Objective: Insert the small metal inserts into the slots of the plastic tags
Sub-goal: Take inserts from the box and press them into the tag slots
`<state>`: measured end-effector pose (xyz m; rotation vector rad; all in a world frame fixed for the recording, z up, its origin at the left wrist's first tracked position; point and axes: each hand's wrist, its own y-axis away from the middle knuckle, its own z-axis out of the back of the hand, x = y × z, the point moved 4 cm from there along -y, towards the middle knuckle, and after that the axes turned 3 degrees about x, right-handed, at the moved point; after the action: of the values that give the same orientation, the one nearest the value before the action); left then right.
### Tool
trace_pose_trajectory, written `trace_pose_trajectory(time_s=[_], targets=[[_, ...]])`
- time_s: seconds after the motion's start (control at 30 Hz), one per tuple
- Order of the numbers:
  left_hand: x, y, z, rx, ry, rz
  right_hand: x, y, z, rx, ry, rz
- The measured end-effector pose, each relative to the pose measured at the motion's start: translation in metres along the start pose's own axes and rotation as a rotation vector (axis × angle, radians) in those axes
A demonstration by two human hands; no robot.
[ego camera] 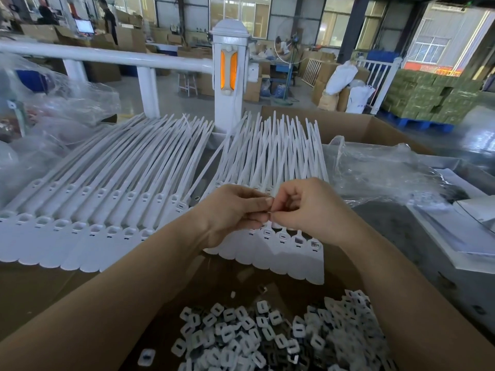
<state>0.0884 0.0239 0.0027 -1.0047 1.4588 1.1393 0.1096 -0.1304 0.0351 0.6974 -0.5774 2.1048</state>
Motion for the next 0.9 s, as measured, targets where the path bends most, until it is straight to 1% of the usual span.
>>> trace_pose_trajectory(time_s=[0.07,0.13,0.2,0.27,0.3,0.4,0.43,0.5,0.6,0.73,0.9], targets=[[-0.001,-0.002,0.000,0.016,0.007,0.056,-0.003,-0.001,0.001,-0.060,0.026,0.020],[-0.002,-0.003,0.001,0.023,0.029,0.106,-0.004,-0.002,0.000,-0.083,0.038,0.030],[-0.002,-0.005,0.002,0.012,0.044,0.150,-0.006,-0.002,-0.002,-0.041,0.031,0.029],[-0.003,-0.008,0.003,-0.007,0.022,0.160,-0.012,-0.002,-0.004,-0.005,-0.060,-0.003],[-0.004,-0.009,0.003,-0.022,-0.010,0.150,-0.017,-0.002,-0.003,-0.033,-0.117,-0.040],[-0.007,-0.015,-0.007,-0.021,-0.195,0.103,-0.042,-0.001,0.004,-0.243,-0.226,-0.237],[-0.007,-0.017,-0.013,-0.004,-0.266,0.095,-0.048,0.000,0.005,-0.281,-0.262,-0.307],[-0.007,-0.022,-0.025,0.018,-0.376,0.077,-0.056,0.000,0.004,-0.285,-0.338,-0.386],[-0.008,-0.028,-0.040,0.052,-0.507,0.056,-0.060,-0.001,0.005,-0.279,-0.398,-0.413],[-0.009,-0.033,-0.050,0.065,-0.694,0.077,-0.061,-0.001,0.005,-0.290,-0.419,-0.396],[-0.009,-0.036,-0.054,0.060,-0.771,0.099,-0.063,-0.003,0.005,-0.301,-0.412,-0.397]])
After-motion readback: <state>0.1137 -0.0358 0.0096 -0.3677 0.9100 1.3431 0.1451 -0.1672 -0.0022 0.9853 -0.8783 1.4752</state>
